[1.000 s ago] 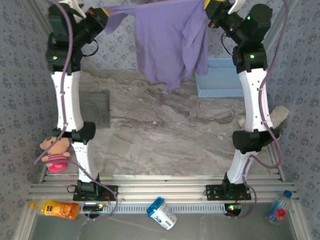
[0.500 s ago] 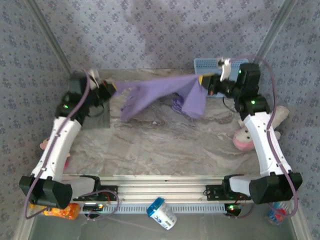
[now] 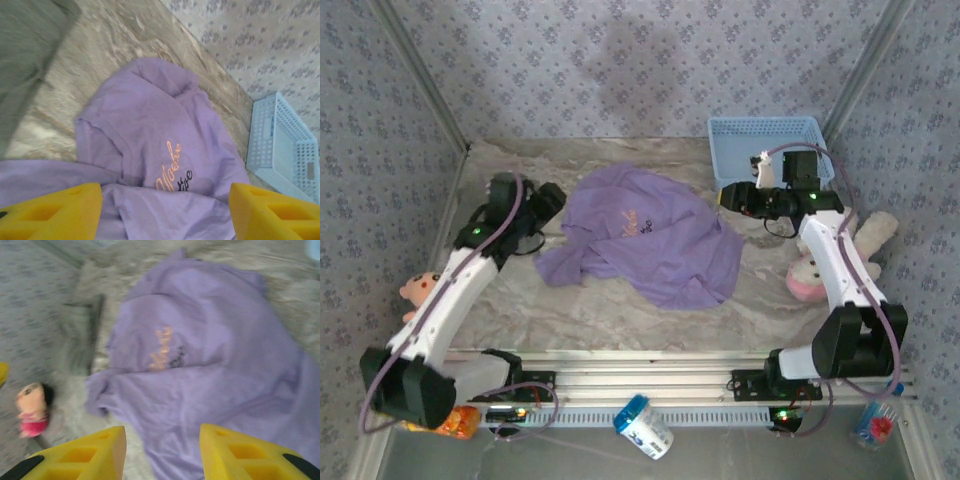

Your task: Fold and stack the mixed laundry pile

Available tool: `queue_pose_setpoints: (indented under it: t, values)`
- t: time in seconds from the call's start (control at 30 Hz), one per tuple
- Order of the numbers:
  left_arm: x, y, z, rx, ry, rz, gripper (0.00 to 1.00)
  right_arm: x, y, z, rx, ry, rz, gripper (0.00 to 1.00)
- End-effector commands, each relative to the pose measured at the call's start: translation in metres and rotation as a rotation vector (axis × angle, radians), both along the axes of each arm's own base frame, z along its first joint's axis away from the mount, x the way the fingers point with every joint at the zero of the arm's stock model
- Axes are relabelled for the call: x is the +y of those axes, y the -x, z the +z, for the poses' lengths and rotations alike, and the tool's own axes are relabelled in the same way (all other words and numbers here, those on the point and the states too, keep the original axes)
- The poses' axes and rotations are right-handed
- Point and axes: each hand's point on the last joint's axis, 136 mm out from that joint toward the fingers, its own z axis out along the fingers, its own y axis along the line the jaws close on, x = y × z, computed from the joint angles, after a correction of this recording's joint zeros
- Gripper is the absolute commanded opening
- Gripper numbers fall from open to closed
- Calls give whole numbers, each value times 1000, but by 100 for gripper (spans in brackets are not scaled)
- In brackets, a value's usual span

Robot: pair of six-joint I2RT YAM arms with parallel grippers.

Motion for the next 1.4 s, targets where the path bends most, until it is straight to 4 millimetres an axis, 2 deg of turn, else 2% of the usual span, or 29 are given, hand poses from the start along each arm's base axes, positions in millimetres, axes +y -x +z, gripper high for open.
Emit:
queue_pose_setpoints:
  t: [0.0, 0.03, 0.13, 0.27, 0.33, 0.43, 0.53, 0.6, 0.63, 0.67, 0.7, 0.73, 0.77, 0.8, 0.83, 0.97, 1.07, 1.13, 1.2, 1.23, 1.27, 1.33, 1.37]
  values:
    - [-34, -16, -20, 32, -7, -61, 67, -30, -19, -39, 77, 142, -198, 45]
    - [-47, -18, -32, 62, -16, -92, 67, -36, -16, -63, 128, 176, -239, 47]
    - [-78, -20, -71, 158, -82, -180, 71, -48, -16, -98, 182, 282, -320, 55]
    - [-97, -18, -121, 322, -177, -252, 75, -62, -11, -141, 304, 370, -394, 61]
    - [-95, -13, -143, 404, -223, -261, 75, -68, -9, -158, 352, 386, -431, 62]
    - [-87, -4, -165, 488, -285, -268, 76, -72, -11, -177, 378, 383, -458, 65]
    - [-75, 9, -187, 572, -345, -260, 75, -65, -19, -195, 407, 337, -442, 67]
    - [-69, 16, -197, 616, -369, -256, 68, -53, -26, -201, 416, 289, -411, 66]
    - [-67, 19, -201, 629, -376, -258, 59, -47, -30, -203, 415, 266, -396, 64]
    - [-65, 20, -203, 634, -379, -258, 50, -42, -31, -204, 415, 246, -383, 60]
    - [-65, 22, -204, 637, -384, -264, 38, -38, -32, -206, 423, 232, -376, 50]
    - [-64, 24, -203, 637, -390, -269, 21, -37, -30, -206, 438, 224, -371, 34]
    - [-60, 26, -203, 644, -404, -272, 5, -37, -28, -206, 448, 225, -372, 22]
    - [-55, 33, -201, 660, -426, -278, 0, -40, -23, -204, 457, 234, -378, 8]
    - [-50, 38, -200, 667, -447, -284, 0, -44, -17, -200, 459, 250, -382, 0]
    - [-26, 68, -199, 700, -515, -301, 0, -50, 17, -176, 433, 313, -342, 0]
    - [-3, 87, -196, 711, -567, -267, 0, -27, 74, -174, 511, 315, -222, 0]
    - [6, 88, -192, 700, -561, -234, 0, -3, 118, -182, 599, 313, -105, 0]
    - [9, 82, -187, 689, -533, -202, 0, 10, 147, -188, 654, 337, -13, 0]
    - [8, 75, -182, 677, -516, -188, 1, 13, 155, -188, 658, 362, 33, 8]
    - [7, 68, -177, 664, -503, -182, 8, 13, 157, -186, 654, 372, 44, 15]
    - [4, 46, -162, 622, -494, -170, 45, 5, 142, -175, 605, 383, -8, 46]
    - [2, 36, -154, 604, -490, -168, 54, 2, 129, -168, 570, 369, -34, 54]
